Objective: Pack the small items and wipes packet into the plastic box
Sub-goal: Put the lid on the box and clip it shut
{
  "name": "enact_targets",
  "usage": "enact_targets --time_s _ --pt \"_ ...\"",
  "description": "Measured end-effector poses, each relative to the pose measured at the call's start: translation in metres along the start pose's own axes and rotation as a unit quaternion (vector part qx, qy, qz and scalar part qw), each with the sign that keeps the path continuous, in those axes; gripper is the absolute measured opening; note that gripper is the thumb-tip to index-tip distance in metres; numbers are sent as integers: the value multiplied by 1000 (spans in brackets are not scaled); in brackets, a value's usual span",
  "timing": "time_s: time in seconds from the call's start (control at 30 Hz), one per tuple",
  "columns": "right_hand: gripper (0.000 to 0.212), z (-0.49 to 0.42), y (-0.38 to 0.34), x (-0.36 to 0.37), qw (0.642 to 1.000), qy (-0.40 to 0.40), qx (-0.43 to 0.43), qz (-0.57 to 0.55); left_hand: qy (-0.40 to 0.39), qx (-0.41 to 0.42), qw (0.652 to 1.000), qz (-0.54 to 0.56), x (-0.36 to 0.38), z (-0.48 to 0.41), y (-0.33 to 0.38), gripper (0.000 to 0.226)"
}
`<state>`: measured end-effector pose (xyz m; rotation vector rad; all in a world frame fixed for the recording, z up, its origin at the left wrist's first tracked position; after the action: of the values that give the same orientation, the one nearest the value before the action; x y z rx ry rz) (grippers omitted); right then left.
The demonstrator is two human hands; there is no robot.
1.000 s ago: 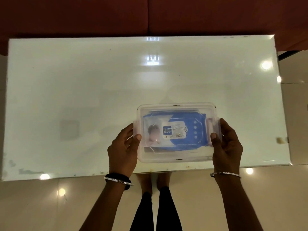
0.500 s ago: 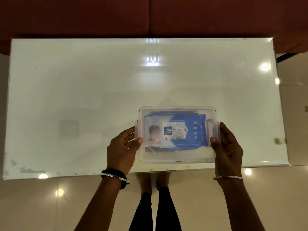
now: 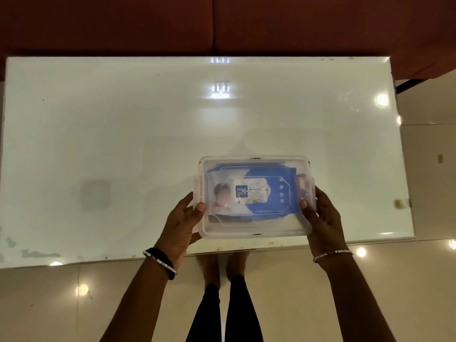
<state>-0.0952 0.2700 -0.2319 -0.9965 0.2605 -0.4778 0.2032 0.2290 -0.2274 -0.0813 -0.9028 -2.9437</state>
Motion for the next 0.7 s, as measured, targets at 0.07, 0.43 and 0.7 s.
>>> enact_targets --time_s 0.07,0.43,0.7 --pt "50 -2 3 -1 998 -23 37 -41 26 11 1000 0 -3 0 2 44" --pt "48 -3 18 -5 975 -69 141 -158 201 194 942 -185 14 14 11 43" --pt "43 -2 23 -1 963 -45 170 -206 296 287 854 -317 32 30 18 45"
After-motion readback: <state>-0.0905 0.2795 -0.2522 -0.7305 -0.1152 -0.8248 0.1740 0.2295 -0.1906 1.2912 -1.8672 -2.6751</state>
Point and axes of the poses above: each hand's wrist, its own z-axis away from the middle knuckle, its own x-axis out of the palm, y = z × x, the point moved 5 cm from there along -z, towards the middle knuckle, and after that the axes turned 3 degrees about y, right-handed, at the moved point
